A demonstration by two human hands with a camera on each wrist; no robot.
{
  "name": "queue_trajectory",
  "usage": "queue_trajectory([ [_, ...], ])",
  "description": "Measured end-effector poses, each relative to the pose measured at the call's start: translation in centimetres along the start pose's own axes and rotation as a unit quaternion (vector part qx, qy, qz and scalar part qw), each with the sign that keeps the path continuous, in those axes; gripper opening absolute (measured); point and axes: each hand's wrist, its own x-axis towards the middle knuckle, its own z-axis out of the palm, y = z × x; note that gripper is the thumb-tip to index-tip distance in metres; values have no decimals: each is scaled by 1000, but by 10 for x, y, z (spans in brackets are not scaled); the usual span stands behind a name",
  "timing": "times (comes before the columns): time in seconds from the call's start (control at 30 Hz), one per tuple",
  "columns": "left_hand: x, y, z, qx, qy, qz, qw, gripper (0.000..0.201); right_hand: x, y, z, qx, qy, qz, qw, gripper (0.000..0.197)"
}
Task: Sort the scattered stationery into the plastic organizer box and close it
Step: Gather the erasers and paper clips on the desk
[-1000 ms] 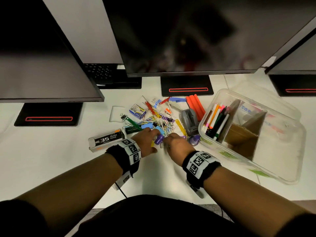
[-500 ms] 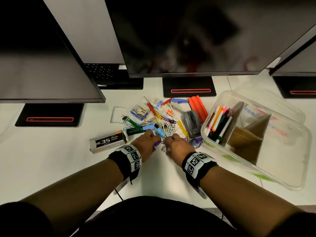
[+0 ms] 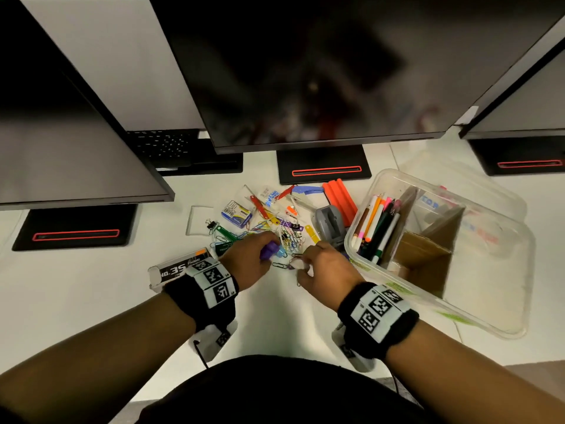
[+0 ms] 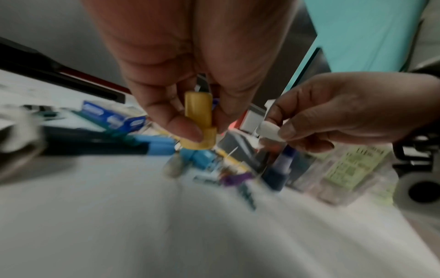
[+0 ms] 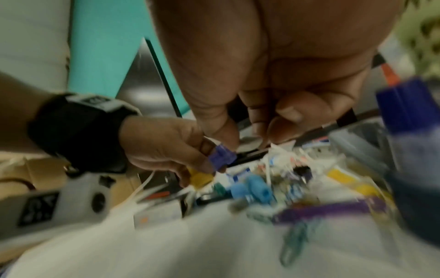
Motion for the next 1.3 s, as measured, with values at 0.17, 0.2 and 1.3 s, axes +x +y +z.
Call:
queue_trajectory([
  [0.17,9,46,-6,-99,-5,35,994,38,-36,13,-42,51,94,6,994,20],
  [0.2,10,55,-6,-105,-6,52,993,37,-42,17,-51,58,111,20,992,19],
  [1.3,22,-18,-31,88,40,5,995,22,-19,1,-48,17,46,-33,998,11],
])
